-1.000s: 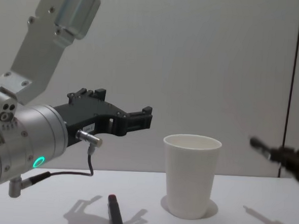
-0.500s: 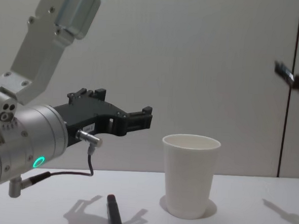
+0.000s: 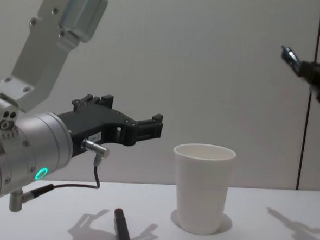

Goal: Place the pen into the pen holder.

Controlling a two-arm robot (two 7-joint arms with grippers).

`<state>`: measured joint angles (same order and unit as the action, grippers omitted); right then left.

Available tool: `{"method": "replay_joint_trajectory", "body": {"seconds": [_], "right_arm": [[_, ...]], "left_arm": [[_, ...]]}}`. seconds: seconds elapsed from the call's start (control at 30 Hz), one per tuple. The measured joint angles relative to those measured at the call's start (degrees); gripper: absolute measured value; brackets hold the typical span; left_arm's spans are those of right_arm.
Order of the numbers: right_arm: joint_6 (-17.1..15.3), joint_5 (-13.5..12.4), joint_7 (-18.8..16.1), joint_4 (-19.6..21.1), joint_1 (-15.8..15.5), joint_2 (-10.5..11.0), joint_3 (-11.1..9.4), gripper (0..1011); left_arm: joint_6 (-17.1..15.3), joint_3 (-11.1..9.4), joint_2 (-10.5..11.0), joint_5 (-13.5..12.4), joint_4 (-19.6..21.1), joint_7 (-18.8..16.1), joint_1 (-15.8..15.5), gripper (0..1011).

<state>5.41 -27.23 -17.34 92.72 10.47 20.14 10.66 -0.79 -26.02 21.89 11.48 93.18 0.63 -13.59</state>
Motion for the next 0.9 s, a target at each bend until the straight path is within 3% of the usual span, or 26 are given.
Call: {"method": "replay_joint_trajectory", "body": {"seconds": [0.4,0.9], "right_arm": [[2.8,4.1,-2.5,-5.9,3.0,-3.4,2.6,134],[10.2,5.7,-6.1,-12.3,6.5,-6.8,4.6,134]], "left_arm": [[0.0,0.0,0.0,0.0,0.0,0.0,0.0,1001],[0.0,0.0,0.0,0.0,0.0,0.0,0.0,1001]]}}
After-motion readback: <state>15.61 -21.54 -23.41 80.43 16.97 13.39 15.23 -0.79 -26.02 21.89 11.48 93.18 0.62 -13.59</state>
